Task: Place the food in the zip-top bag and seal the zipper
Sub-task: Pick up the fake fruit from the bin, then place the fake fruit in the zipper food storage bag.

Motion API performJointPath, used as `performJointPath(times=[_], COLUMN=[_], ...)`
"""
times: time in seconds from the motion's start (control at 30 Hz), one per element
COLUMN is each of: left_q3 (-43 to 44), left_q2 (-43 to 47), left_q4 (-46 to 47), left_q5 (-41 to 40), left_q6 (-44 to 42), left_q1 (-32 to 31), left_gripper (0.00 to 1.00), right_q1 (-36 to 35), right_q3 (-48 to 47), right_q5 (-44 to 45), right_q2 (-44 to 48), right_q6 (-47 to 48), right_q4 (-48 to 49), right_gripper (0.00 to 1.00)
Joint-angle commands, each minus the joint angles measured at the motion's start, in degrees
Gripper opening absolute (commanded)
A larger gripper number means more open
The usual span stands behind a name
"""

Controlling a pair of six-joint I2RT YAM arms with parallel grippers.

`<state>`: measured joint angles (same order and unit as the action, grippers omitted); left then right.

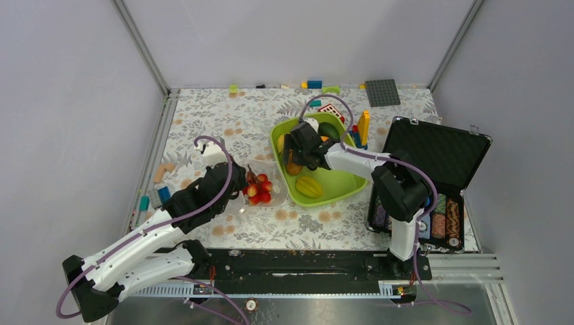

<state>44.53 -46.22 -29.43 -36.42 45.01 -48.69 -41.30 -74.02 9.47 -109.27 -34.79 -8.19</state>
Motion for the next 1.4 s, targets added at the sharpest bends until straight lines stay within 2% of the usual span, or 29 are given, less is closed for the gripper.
performJointPath(times=[0.0, 0.33, 0.6, 0.7, 0.83, 1.03, 1.2, 1.37], left_q3=[1.1, 1.0, 0.9, 1.0, 1.0, 1.0, 1.0, 1.1], left_q2=[0.0, 0.4, 0.0, -0.3, -0.4, -0.6, -1.1, -1.4], left_q4=[2.8, 2.9, 3.1, 3.1, 3.1, 3.2, 3.5, 3.5], left_q5=[0.5, 0.5, 0.8, 1.1, 0.8, 0.6, 1.2, 1.5], left_q6=[-0.6, -0.4, -0.5, -0.5, -0.5, -0.5, -0.6, -0.8], left_q1=[-0.1, -0.1, -0.1, 0.0, -0.1, 0.0, 0.0, -0.1], left_gripper=[0.00, 0.00, 0.00, 0.00, 0.00, 0.00, 0.00, 0.00], right_q1=[0.5, 0.5, 0.5, 0.5, 0.5, 0.5, 0.4, 0.5], right_q3=[-2.7, -3.0, -2.0, -0.3, 2.8, 8.7, 18.6, 25.7], right_q5=[-0.3, 0.0, -0.1, -0.3, 1.0, 1.6, -5.3, -20.0], right_q2=[-1.8, -4.1, -3.7, -1.6, 3.1, 12.8, 24.7, 32.1], right_q6=[-0.4, -1.7, -1.8, -2.0, -1.2, 1.4, 4.1, 4.3], right_q4=[1.0, 1.0, 2.6, 3.9, 5.4, 7.5, 21.1, 35.1], right_gripper=[0.86, 0.83, 0.66, 0.47, 0.33, 0.27, 0.26, 0.26])
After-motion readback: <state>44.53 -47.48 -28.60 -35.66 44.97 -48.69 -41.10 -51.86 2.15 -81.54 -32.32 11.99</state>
